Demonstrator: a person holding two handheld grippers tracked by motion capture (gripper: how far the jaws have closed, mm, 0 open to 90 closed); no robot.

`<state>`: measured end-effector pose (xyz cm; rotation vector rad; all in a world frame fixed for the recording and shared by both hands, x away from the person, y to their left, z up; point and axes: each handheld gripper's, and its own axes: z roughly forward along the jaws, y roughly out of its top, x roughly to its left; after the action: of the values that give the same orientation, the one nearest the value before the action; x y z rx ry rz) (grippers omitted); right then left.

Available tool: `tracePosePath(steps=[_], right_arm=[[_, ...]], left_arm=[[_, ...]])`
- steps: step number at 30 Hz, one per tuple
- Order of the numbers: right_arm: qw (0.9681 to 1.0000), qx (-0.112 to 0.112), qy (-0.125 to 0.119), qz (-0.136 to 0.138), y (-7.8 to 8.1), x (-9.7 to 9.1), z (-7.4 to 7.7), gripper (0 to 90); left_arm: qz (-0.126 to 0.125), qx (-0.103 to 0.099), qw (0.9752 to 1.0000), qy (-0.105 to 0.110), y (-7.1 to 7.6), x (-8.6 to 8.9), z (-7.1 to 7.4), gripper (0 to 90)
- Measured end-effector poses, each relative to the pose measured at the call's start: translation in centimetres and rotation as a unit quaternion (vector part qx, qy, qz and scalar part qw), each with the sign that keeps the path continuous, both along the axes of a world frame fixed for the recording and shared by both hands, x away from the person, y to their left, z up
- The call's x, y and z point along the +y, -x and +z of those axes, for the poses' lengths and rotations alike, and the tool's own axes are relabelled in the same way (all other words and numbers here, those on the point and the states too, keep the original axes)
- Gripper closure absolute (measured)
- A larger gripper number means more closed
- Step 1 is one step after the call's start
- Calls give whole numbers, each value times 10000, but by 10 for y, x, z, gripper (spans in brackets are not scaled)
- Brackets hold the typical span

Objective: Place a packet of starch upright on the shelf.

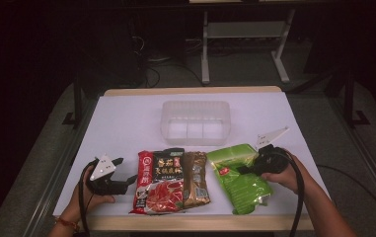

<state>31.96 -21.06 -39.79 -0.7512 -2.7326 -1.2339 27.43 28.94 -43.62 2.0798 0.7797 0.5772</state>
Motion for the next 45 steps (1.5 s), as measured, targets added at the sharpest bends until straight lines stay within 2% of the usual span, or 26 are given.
tracePosePath(steps=[3, 9, 12, 23, 28, 33, 37, 42, 45], right_arm=[[10000, -73, -51, 28, 6, -1, 10, 789], [9993, -354, -122, -35, 18, -4, 28, 797], [9986, -507, -109, -83, 23, -6, 34, 798], [9946, -998, -158, -221, 36, -8, 54, 799], [9911, -1256, -192, -391, 42, -3, 61, 800], [9861, -1502, -294, -646, 43, 0, 65, 800], [9816, -1618, -449, -914, 42, -1, 67, 800], [9764, -1776, -489, -1124, 40, 1, 66, 800], [9742, -1791, -558, -1254, 37, 2, 64, 800]], left_arm=[[-12, 10, 9999, 99, 0, 0, 2, 207], [-3, -28, 9998, 181, 0, 1, 2, 207], [32, -21, 9999, 107, -1, 3, 1, 207], [57, -5, 9998, 184, -3, 5, 0, 207], [88, 11, 9997, 230, -3, 7, 0, 207], [112, 2, 9996, 258, -4, 9, -1, 207], [141, -1, 9995, 265, -4, 9, -1, 207], [176, -32, 9994, 281, -4, 11, 0, 207], [186, -36, 9994, 290, -4, 12, 0, 207]])
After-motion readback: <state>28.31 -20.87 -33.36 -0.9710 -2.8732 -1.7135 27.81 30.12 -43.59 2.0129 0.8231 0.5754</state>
